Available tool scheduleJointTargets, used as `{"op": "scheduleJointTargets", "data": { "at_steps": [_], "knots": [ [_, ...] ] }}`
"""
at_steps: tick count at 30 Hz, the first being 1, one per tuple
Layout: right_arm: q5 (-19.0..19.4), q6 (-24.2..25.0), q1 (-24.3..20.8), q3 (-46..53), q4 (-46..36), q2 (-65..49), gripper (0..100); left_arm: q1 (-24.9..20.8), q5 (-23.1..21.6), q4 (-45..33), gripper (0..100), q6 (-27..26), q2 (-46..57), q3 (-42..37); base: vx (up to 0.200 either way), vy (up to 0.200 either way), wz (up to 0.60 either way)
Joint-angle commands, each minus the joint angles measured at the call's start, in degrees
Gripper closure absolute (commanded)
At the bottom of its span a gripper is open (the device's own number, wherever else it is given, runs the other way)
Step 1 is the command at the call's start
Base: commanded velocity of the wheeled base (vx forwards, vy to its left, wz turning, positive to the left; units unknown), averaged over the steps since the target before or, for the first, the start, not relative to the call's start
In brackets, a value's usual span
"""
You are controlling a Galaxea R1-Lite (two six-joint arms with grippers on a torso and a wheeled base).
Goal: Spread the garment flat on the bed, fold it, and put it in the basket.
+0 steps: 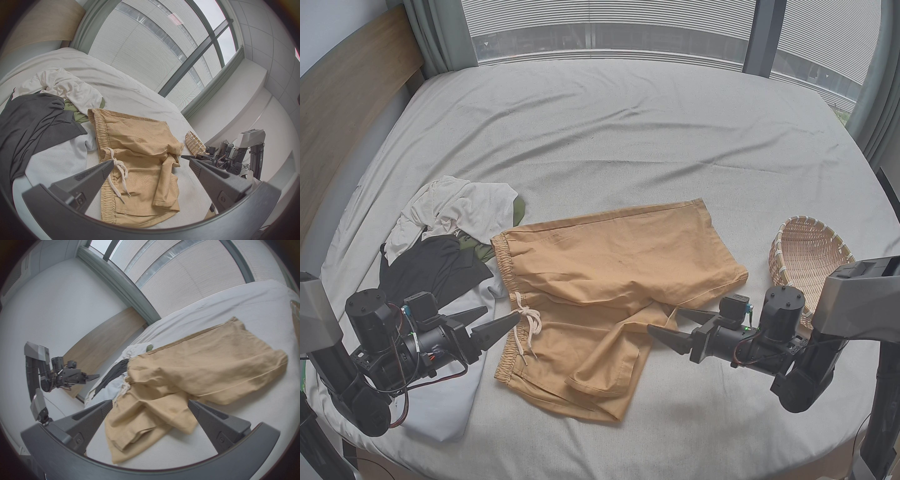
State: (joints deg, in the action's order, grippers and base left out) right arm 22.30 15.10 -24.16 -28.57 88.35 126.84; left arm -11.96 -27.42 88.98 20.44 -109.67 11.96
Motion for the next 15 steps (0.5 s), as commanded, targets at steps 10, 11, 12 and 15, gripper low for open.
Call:
{"op": "scheduleJointTargets", "data": {
  "at_steps": [10, 11, 12, 15],
  "knots": [
    [0.99, -0.87, 3.33, 5.11, 0.07, 2.71, 0, -0.26, -0.01, 0.23, 0, 0.12, -0.46, -0.18, 0.0, 0.0, 0.0],
    [1.08, -0.87, 3.24, 4.76, -0.02, 3.24, 0, -0.26, -0.01, 0.23, 0, 0.12, -0.55, -0.18, 0.0, 0.0, 0.0],
    [1.17, -0.87, 3.24, 3.97, -0.02, 3.94, 0, -0.26, -0.01, 0.23, 0, 0.12, -0.64, -0.18, 0.0, 0.0, 0.0],
    [1.26, -0.87, 3.07, 1.77, -0.02, 6.14, 0, -0.26, -0.01, 0.32, 0, 0.12, -0.64, -0.18, 0.0, 0.0, 0.0]
  ]
}}
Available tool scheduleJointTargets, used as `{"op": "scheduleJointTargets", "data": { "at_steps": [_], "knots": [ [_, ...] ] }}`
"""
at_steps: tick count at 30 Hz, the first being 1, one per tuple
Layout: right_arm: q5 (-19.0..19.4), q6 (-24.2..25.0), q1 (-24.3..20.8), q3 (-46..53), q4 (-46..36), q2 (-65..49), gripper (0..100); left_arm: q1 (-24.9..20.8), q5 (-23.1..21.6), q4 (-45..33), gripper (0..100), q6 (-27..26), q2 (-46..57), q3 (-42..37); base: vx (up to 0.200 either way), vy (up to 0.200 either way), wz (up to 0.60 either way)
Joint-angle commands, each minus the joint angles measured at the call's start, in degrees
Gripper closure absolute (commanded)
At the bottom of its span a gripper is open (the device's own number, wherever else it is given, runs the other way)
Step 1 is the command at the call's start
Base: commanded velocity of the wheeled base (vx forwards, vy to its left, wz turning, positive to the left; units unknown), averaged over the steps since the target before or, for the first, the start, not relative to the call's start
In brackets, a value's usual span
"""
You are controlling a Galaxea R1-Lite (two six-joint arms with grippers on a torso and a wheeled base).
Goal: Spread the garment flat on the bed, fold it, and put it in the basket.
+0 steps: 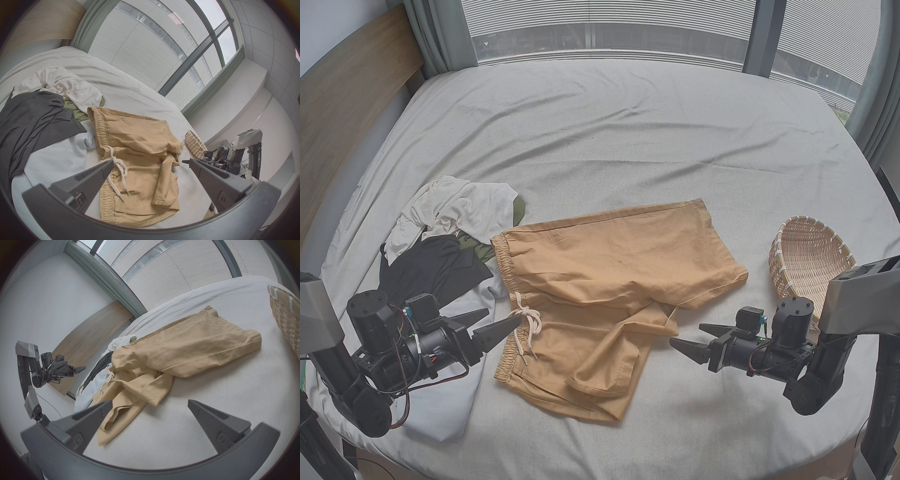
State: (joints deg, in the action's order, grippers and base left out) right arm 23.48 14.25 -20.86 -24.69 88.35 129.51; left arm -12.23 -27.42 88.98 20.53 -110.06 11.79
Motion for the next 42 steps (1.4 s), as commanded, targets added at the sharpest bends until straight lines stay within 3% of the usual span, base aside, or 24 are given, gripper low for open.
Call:
{"op": "scheduleJointTargets", "data": {
  "at_steps": [1, 13, 27, 42],
  "knots": [
    [0.08, -0.01, -0.24, -3.18, -0.02, 4.43, 0, 0.01, -0.01, 0.32, 0, 0.04, -0.25, -0.01, 0.0, 0.0, 0.0],
    [0.87, 0.87, -3.84, -10.73, -0.1, 6.89, 0, 0.1, -0.01, 0.32, 0, 0.04, -0.25, -0.1, 0.0, 0.0, 0.0],
    [2.8, 7.99, -8.67, -8.19, -0.1, 0.92, 0, 0.19, -0.01, 0.32, 0, 0.04, -0.16, -0.1, 0.0, 0.0, 0.0],
    [2.8, 9.13, -8.15, -15.3, -0.19, 2.06, 0, 0.1, -0.01, 0.23, 0, 0.04, -0.25, -0.1, 0.0, 0.0, 0.0]
  ]
}}
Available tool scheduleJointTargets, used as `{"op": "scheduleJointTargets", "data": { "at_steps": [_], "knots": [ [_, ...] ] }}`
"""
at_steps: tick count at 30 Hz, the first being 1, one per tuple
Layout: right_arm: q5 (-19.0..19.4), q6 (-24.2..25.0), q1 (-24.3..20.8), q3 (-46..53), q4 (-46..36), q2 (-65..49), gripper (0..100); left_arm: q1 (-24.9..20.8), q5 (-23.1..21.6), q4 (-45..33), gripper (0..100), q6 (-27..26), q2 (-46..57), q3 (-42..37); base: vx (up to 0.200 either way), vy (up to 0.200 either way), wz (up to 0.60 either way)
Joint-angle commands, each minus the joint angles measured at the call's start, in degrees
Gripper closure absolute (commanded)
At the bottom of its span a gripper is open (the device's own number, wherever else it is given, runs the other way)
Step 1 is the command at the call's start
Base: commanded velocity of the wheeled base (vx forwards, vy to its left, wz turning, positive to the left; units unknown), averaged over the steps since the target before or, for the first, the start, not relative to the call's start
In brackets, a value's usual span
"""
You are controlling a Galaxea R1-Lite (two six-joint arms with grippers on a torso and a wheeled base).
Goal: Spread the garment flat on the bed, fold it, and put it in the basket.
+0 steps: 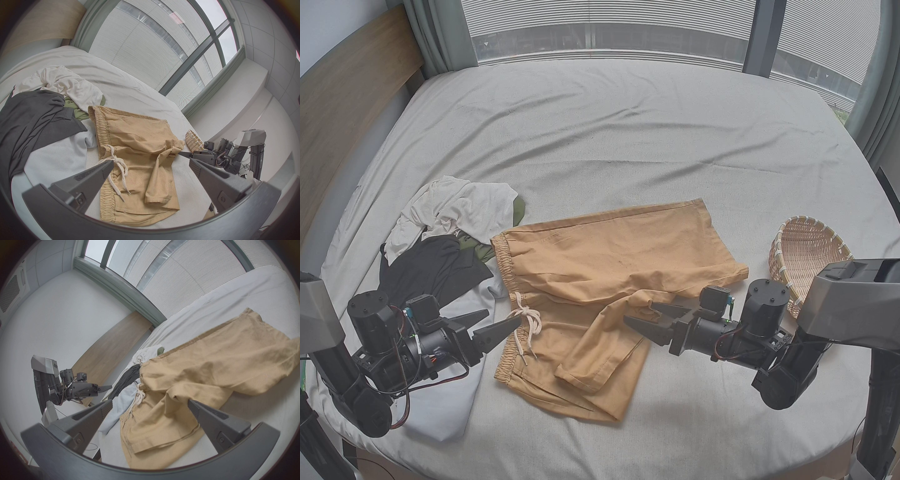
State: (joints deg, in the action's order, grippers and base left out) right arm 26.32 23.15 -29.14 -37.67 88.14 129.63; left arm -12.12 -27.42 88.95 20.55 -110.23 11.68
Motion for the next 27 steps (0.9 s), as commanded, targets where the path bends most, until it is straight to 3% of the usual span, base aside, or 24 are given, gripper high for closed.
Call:
{"op": "scheduleJointTargets", "data": {
  "at_steps": [1, 11, 19, 27],
  "knots": [
    [-0.04, 0.23, 0.13, -2.94, 0.02, 2.55, 0, -0.01, -0.01, 0.34, 0, 0.01, -0.08, 0.01, 0.0, 0.0, 0.0],
    [-0.39, 0.23, 1.01, -6.54, -0.16, 6.68, 0, 0.08, -0.01, 0.34, 0, 0.01, -0.08, 0.01, 0.0, 0.0, 0.0],
    [-1.18, -0.39, 1.19, -0.74, 0.1, 3.61, 0, 0.08, -0.01, 0.34, 0, 0.01, -0.08, 0.01, 0.0, 0.0, 0.0],
    [-3.2, -5.48, 2.15, 3.22, 0.19, 3.87, 0, 0.08, -0.01, 0.34, 0, 0.01, 0.01, -0.08, 0.0, 0.0, 0.0]
  ]
}}
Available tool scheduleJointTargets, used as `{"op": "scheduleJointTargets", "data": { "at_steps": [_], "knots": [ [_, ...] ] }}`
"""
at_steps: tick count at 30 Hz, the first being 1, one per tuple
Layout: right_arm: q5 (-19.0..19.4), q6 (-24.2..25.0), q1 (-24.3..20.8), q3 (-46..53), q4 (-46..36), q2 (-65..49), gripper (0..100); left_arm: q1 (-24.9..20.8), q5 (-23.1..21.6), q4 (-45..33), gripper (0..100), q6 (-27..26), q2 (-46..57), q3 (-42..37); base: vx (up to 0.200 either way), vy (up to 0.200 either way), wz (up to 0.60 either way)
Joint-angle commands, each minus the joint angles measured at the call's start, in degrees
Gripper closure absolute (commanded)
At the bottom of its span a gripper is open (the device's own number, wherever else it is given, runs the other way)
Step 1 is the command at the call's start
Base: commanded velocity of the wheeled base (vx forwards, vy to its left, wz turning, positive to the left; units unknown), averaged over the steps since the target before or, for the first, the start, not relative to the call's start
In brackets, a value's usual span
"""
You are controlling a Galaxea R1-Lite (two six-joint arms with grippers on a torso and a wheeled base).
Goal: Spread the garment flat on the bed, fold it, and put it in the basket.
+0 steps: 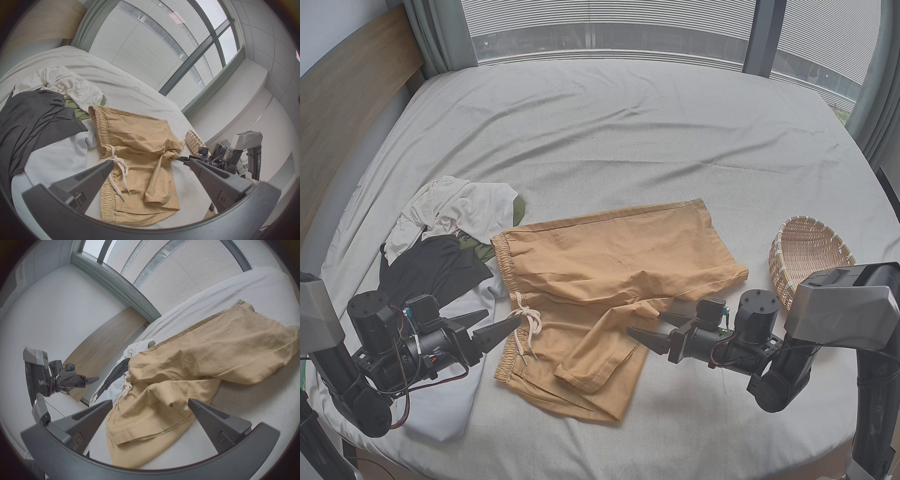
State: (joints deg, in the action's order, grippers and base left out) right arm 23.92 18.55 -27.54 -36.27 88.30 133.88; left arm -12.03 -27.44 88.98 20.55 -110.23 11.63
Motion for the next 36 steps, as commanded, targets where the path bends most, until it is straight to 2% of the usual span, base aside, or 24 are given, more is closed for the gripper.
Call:
{"op": "scheduleJointTargets", "data": {
  "at_steps": [1, 7, 23, 36],
  "knots": [
    [-1.42, -1.33, 0.64, 2.25, 0.03, -0.28, 0, -0.01, 0.02, 0.32, 0, 0.01, -0.08, -0.03, 0.0, 0.0, 0.0],
    [-1.51, -1.68, -0.15, 3.22, 0.03, -0.28, 0, -0.1, 0.02, 0.32, 0, 0.01, 0.01, -0.03, 0.0, 0.0, 0.0],
    [-1.51, -1.5, -1.55, -2.67, -0.14, 1.21, 0, -0.01, 0.02, 0.32, 0, 0.01, 0.1, -0.03, 0.0, 0.0, 0.0],
    [-1.51, -1.68, -2.7, 3.31, 0.03, -0.63, 0, -0.1, 0.02, 0.32, 0, 0.01, 0.01, -0.03, 0.0, 0.0, 0.0]
  ]
}}
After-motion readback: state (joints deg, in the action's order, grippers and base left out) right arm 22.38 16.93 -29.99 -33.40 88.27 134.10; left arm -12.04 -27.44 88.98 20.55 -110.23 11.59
